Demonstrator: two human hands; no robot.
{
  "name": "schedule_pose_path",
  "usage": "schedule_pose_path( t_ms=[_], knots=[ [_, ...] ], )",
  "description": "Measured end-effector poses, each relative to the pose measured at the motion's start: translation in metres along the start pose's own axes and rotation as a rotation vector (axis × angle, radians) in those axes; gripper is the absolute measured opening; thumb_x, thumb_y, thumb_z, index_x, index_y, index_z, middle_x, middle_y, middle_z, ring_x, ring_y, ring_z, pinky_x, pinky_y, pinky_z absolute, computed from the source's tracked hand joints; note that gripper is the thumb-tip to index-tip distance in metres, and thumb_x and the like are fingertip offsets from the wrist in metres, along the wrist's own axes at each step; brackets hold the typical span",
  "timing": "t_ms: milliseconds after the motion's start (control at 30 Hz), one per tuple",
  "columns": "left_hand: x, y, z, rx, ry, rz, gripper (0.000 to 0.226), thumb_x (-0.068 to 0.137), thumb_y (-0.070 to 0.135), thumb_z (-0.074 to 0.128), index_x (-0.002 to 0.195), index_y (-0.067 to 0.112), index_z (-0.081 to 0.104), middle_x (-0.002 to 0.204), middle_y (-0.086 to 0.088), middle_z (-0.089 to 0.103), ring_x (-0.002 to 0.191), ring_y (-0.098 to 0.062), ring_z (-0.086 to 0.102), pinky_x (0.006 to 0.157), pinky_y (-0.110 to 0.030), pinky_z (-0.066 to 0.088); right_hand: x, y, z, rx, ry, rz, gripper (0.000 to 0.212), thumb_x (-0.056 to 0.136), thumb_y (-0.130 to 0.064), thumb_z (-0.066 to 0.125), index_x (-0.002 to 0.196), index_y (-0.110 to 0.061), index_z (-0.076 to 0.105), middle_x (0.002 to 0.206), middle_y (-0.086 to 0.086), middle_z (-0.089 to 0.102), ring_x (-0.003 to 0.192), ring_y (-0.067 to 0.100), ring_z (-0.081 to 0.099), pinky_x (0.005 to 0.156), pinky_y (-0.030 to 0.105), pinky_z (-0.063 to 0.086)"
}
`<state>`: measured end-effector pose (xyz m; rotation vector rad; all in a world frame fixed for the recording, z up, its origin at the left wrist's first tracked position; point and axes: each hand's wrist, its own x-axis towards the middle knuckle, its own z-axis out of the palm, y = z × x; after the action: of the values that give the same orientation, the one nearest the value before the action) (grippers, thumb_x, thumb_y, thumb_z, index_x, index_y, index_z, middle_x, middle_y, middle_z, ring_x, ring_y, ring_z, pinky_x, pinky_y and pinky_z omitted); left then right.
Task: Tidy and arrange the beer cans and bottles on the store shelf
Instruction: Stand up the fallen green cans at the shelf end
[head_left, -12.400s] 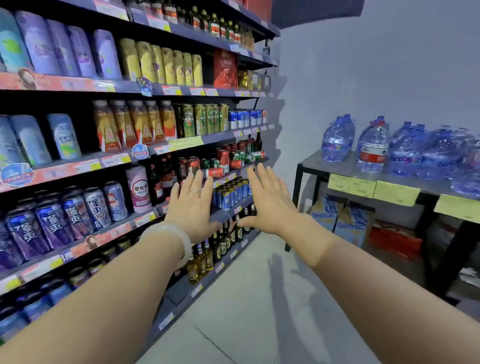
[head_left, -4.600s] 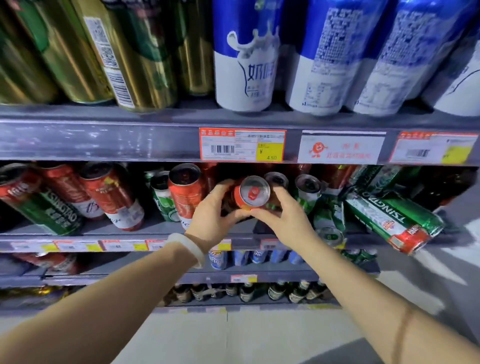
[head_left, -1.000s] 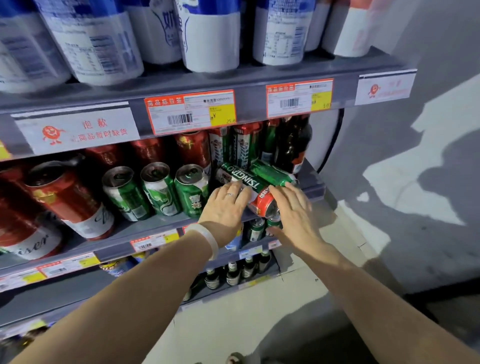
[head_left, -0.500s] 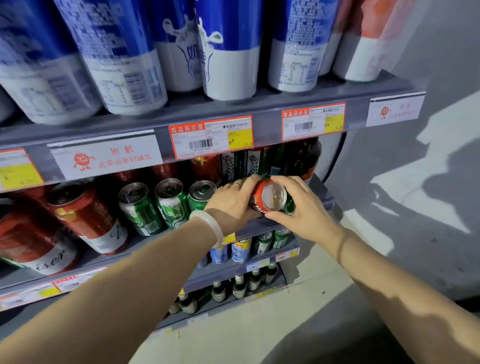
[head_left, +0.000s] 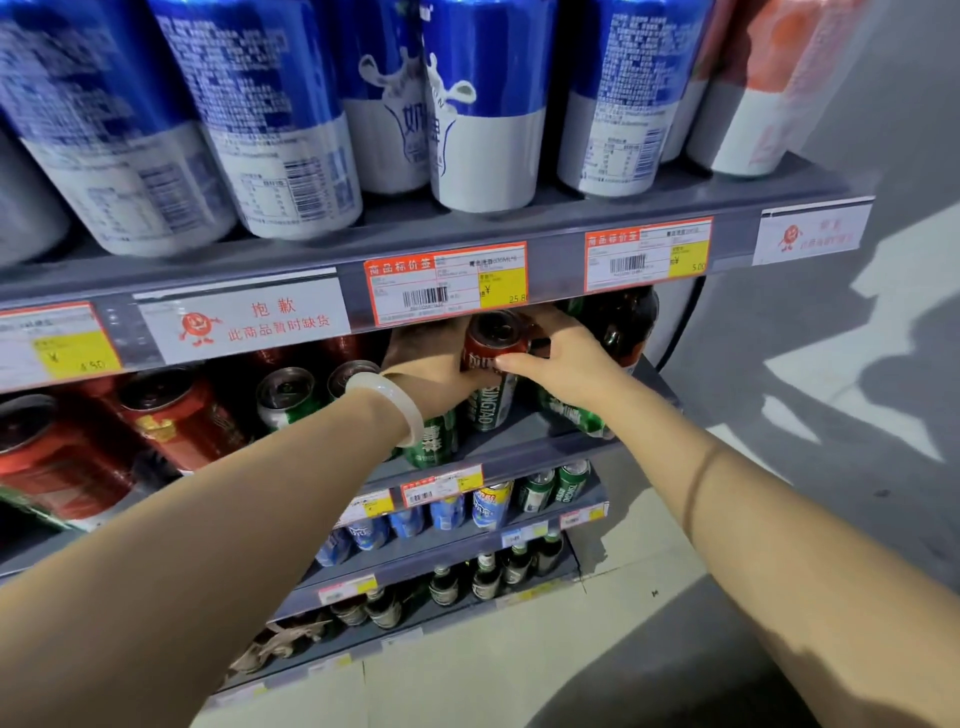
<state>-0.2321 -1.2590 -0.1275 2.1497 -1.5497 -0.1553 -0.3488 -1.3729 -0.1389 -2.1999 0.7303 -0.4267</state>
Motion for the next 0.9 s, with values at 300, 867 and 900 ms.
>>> schedule_pose_path(
  t_ms=[300, 867, 900],
  knots=[
    [-0.006, 0.000, 0.000, -0.056, -0.040, -0.092, 0.059, 0.085, 0.040, 0.059, 0.136, 0.020, 0.036, 0.135, -0.003, 0.051, 0.124, -0.023, 0.045, 0.093, -0.022, 0.025, -0.002, -0.007, 0.003, -0.027, -0.101, 0.035, 0.050, 0.092, -0.029, 0.056, 0.138, -0.021, 0.039, 0.135, 0.005, 0.049, 0.124, 0.020, 0.045, 0.093, 0.020, 0.031],
    [-0.020, 0.039, 0.078, 0.310, -0.210, 0.242, 0.071, 0.085, 0.019, 0.055, 0.144, 0.008, 0.017, 0.150, -0.012, 0.021, 0.133, -0.030, 0.026, 0.112, -0.037, 0.023, -0.077, 0.085, -0.029, -0.243, 0.202, 0.042, 0.064, 0.075, -0.021, 0.076, 0.131, -0.011, 0.048, 0.133, 0.006, 0.049, 0.126, 0.021, 0.044, 0.099, 0.016, 0.025],
    [-0.017, 0.041, 0.085, 0.320, -0.242, 0.206, 0.074, 0.086, 0.019, 0.055, 0.145, 0.010, 0.013, 0.151, -0.011, 0.017, 0.135, -0.029, 0.023, 0.113, -0.036, 0.021, -0.079, 0.092, -0.027, -0.252, 0.171, 0.071, 0.074, 0.072, -0.025, 0.079, 0.135, -0.012, 0.043, 0.136, 0.006, 0.046, 0.129, 0.020, 0.041, 0.100, 0.017, 0.024]
  ],
)
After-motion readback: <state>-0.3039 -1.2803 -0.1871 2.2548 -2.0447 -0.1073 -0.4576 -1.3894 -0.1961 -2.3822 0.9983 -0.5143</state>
